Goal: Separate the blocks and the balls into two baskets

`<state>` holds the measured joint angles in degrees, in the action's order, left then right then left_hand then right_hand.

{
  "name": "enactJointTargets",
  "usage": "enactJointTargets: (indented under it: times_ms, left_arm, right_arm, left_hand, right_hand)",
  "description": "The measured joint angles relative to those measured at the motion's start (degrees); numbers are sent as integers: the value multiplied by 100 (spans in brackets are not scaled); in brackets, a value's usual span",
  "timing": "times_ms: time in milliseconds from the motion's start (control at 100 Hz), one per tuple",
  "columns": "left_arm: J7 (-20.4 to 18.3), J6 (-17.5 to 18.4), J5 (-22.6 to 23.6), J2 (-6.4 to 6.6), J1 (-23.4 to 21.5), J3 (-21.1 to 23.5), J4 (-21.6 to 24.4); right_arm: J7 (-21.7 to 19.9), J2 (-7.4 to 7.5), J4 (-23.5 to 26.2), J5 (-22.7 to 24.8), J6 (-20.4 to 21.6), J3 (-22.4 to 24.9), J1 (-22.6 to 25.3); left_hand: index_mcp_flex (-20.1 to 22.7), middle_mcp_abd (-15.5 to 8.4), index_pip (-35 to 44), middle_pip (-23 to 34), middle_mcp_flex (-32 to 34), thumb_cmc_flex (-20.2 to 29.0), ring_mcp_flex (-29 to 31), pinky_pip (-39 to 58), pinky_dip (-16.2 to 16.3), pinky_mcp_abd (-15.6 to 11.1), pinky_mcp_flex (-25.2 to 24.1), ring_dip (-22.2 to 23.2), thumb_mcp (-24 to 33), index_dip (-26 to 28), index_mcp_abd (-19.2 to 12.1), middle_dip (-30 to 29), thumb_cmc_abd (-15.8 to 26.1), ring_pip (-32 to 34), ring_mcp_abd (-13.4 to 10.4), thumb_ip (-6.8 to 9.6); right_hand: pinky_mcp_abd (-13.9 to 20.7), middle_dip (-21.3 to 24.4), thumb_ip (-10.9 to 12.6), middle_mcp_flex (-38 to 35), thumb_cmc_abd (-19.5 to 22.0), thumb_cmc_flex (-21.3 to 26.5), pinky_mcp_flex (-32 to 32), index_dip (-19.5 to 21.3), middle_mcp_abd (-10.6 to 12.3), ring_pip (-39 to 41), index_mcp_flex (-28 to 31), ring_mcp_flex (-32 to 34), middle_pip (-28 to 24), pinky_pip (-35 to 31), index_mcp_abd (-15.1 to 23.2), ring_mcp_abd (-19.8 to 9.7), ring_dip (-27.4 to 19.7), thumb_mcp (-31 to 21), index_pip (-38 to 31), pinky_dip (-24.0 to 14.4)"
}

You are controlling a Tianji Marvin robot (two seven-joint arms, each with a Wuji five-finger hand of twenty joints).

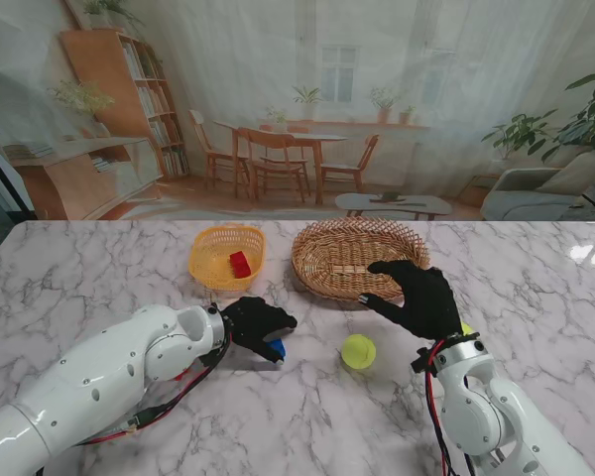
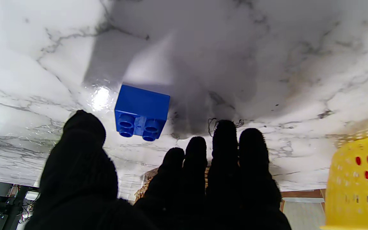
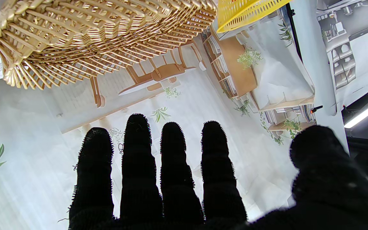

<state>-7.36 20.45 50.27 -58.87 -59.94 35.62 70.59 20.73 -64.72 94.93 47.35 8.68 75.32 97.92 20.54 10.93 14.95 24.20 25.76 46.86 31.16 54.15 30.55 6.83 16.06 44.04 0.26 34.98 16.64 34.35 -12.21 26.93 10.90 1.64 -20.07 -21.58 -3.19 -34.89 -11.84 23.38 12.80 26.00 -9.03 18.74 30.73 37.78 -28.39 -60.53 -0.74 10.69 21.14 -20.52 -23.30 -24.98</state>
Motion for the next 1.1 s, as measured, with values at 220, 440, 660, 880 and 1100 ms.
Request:
enactJointTargets:
  times_ms: [220, 440, 660, 880, 1100]
  left_arm:
    - [2, -26, -43, -13, 95, -132, -46]
    - [16, -23, -16, -16, 158, -222, -79]
    - [49, -27, -109, -15, 324, -474, -141]
    - [19, -20, -176, -38, 388, -559, -184]
    - [-57, -23, -210, -43, 372, -516, -167]
  right_arm:
    - [-3, 0, 0, 0, 4, 0, 0]
    - [-10, 1, -11, 0, 8, -1, -5]
    - [-10, 2, -16, 2, 11, 4, -4]
    - [4, 0, -16, 2, 16, 17, 1]
    - [9, 0, -16, 2, 16, 17, 1]
  left_hand:
    - [0, -123, 290, 324, 75, 445, 54, 218, 70, 0, 205, 378, -14, 161, -93, 324, -237, 274, 7, 0]
    - [0, -203, 578, 592, 93, 845, 275, 362, 78, -18, 435, 683, 440, 212, -185, 579, -563, 700, -117, 28]
    - [0, -15, 771, 824, 66, 1214, 437, 514, 145, -77, 597, 845, 880, 212, -233, 829, -631, 860, -261, 80]
    - [-1, 12, 1050, 230, 112, 1777, 600, 666, 155, -165, 771, 1532, 1308, 197, -305, 2359, -681, 1004, -356, 82]
    - [-1, 12, 1145, -262, 254, 1860, 720, 734, 158, -165, 839, 1812, 1308, 155, -336, 2809, -686, 990, -322, 82]
  right_hand:
    - [0, 0, 0, -1, 0, 0, 0, 0, 0, 0, 0, 0, 0, 0, 0, 0, 0, 0, 0, 0]
    - [0, 0, 0, -1, 0, 0, 0, 0, 0, 0, 0, 0, 0, 0, 0, 0, 0, 0, 0, 0]
    - [0, 0, 0, -1, 0, 0, 0, 0, 0, 0, 0, 0, 0, 0, 0, 0, 0, 0, 0, 0]
    - [0, 0, 0, -1, 0, 0, -1, 0, 0, 0, 0, 0, 1, 0, 0, 0, 0, 0, 0, 0]
    - [0, 0, 0, -2, 0, 0, -2, 0, 0, 0, 0, 0, 1, 0, 0, 0, 0, 0, 0, 0]
